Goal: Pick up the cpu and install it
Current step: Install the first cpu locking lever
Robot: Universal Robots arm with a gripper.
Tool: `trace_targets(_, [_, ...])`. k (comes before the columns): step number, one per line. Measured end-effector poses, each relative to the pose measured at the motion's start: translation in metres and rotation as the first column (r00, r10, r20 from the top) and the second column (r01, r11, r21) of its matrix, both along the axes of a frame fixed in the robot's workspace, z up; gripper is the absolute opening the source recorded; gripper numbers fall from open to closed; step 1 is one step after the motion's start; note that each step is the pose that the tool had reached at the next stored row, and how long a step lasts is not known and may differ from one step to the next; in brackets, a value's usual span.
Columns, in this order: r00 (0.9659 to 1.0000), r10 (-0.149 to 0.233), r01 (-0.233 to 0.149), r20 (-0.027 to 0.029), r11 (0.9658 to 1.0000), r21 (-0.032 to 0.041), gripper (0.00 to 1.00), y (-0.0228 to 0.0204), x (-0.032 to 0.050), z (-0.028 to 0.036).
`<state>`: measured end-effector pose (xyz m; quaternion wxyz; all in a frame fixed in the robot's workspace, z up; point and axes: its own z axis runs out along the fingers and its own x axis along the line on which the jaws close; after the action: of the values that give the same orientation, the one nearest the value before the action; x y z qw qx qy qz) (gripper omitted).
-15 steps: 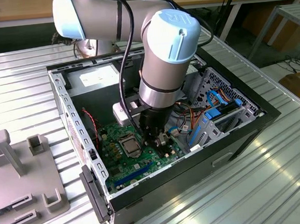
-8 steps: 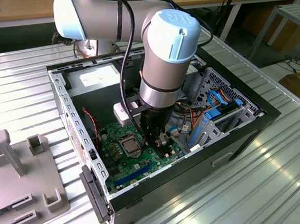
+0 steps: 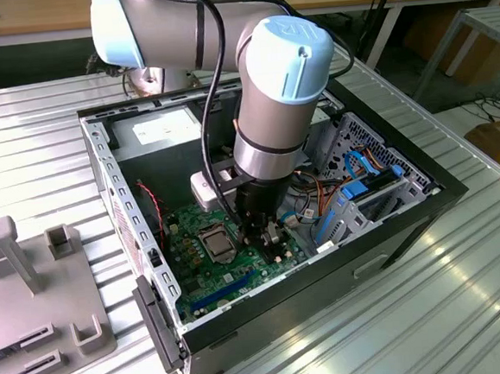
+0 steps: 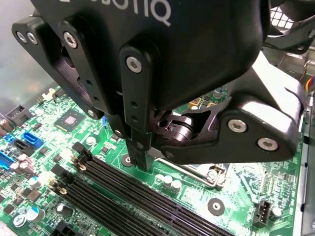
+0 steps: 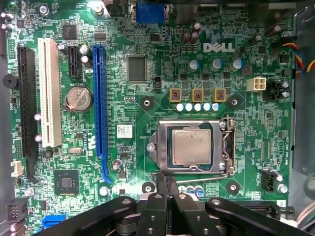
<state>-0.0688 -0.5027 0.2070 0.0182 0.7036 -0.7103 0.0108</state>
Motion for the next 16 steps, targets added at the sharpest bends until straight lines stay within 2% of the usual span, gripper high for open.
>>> trace_targets(5, [1.0, 0.0, 0.0, 0.0, 0.9999, -0.0166, 0.11, -0.0001, 0.0024, -0.0011])
trace_targets(16, [1.0, 0.001, -0.001, 0.0, 0.9998, -0.0175, 0.11, 0.0, 0.0036, -0.0023])
